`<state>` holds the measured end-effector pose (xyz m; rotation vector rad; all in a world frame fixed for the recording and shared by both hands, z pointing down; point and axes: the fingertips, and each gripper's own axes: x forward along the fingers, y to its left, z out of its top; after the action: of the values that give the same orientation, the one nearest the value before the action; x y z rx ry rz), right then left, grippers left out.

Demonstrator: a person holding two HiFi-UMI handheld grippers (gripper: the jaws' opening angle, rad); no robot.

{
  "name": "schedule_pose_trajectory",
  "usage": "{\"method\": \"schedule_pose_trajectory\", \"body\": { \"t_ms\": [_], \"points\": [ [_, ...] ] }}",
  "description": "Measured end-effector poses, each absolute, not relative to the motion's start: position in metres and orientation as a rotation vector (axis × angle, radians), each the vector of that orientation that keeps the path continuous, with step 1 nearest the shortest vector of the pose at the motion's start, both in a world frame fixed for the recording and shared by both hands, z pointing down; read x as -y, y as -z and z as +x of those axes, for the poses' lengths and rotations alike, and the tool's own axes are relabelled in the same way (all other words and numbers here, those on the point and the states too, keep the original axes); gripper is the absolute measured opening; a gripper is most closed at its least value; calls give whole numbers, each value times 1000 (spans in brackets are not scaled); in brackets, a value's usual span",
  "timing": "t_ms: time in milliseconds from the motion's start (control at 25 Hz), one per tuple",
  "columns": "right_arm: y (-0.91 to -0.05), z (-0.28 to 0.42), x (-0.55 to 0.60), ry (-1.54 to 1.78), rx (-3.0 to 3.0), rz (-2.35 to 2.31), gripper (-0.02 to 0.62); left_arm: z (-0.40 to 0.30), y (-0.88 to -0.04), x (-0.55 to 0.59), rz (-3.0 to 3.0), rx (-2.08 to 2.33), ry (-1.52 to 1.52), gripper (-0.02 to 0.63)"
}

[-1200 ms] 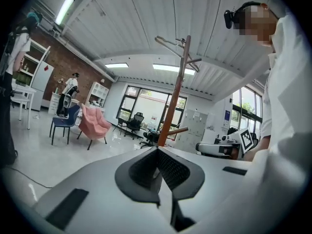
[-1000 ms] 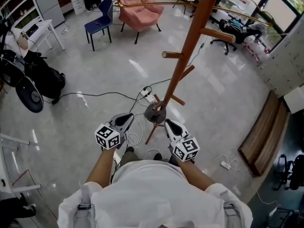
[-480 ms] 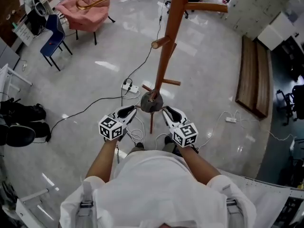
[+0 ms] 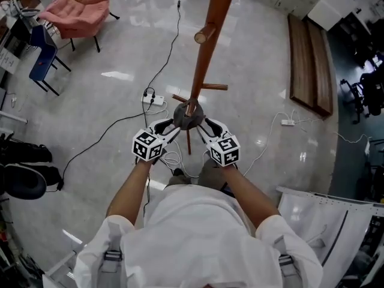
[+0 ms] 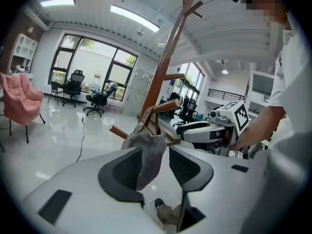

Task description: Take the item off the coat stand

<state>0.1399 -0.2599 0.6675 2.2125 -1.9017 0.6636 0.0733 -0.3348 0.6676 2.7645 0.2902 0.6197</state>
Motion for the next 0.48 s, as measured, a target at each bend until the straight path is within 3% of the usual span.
{"method": "schedule_pose_trajectory", "body": {
  "t_ms": [480],
  "points": [
    [-710, 166, 288, -652, 1707, 2137, 178, 105, -695, 327, 2789, -351, -726, 195]
  ]
}}
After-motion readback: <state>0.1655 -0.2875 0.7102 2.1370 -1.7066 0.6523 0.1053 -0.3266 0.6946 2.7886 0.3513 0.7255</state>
